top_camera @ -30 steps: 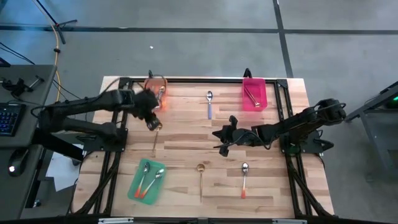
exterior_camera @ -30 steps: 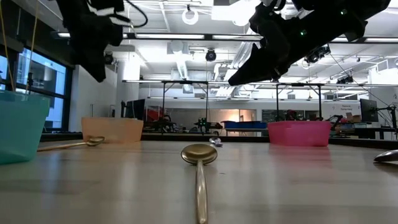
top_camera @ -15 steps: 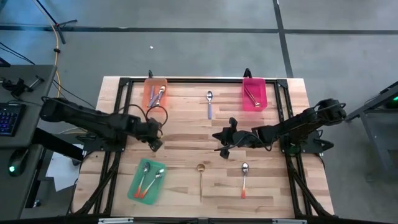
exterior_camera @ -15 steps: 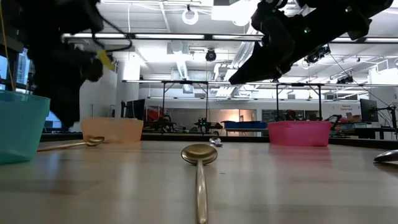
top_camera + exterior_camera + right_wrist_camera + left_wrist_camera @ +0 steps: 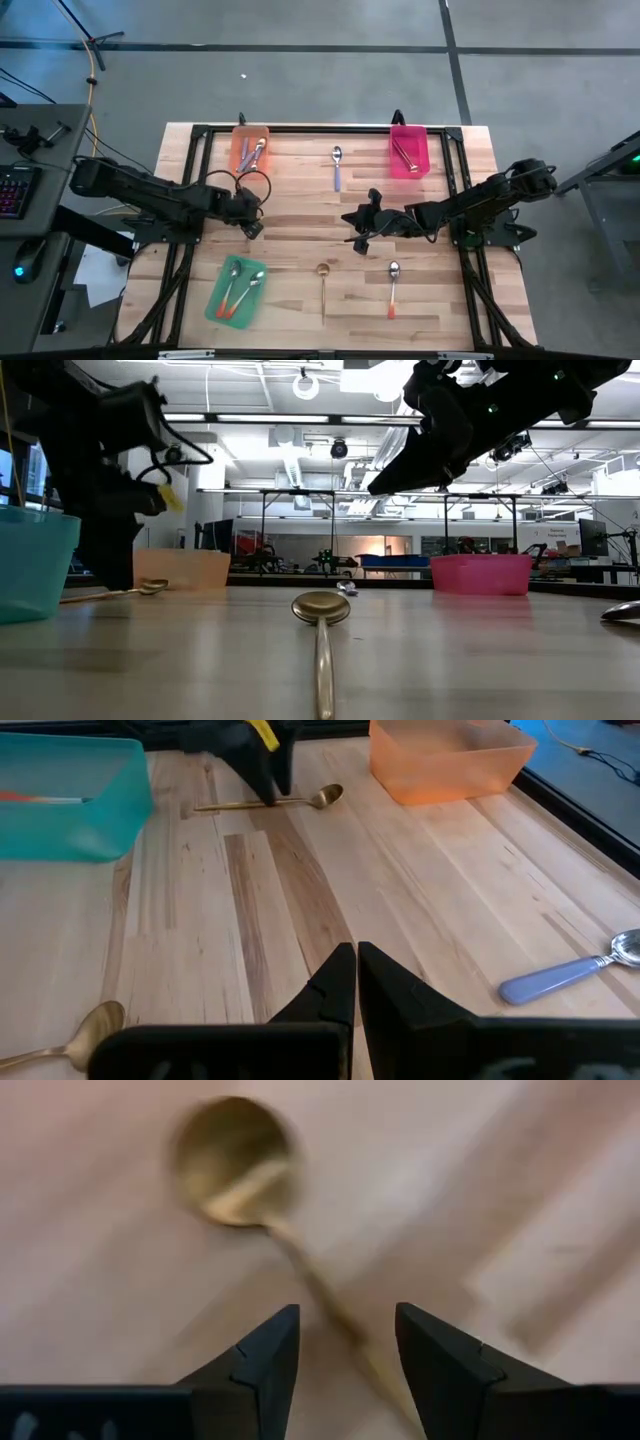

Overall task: Sort silverware by color (type)
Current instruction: Put the gold spoon into the pink bin

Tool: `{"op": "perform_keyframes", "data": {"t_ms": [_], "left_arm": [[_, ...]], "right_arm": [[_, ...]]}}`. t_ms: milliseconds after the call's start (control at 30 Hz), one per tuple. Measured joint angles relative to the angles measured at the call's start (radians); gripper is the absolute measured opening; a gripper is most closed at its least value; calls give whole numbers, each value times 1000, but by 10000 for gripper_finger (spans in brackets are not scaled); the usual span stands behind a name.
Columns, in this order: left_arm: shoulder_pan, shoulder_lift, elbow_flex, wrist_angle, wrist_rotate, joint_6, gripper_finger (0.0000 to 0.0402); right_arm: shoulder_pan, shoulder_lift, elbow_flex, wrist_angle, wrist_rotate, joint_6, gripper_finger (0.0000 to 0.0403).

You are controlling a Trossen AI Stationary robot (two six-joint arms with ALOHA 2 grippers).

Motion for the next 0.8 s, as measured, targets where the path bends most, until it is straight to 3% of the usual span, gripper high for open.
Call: {"op": "perform_keyframes", "data": {"t_ms": [300,433,600,800], "left_arm": [[54,96,6,39,-54,103,149],[53,109,5,52,-49,148,104],[36,84,1,99,-38,220,15],[30,-9,-29,387,53,275,5]], "right_arm": [[0,0,0,-2,0,2,0],[0,0,0,-2,0,3,0],[0,0,0,-6,0,0,0],[0,16,0,0,52,-46,0]]}}
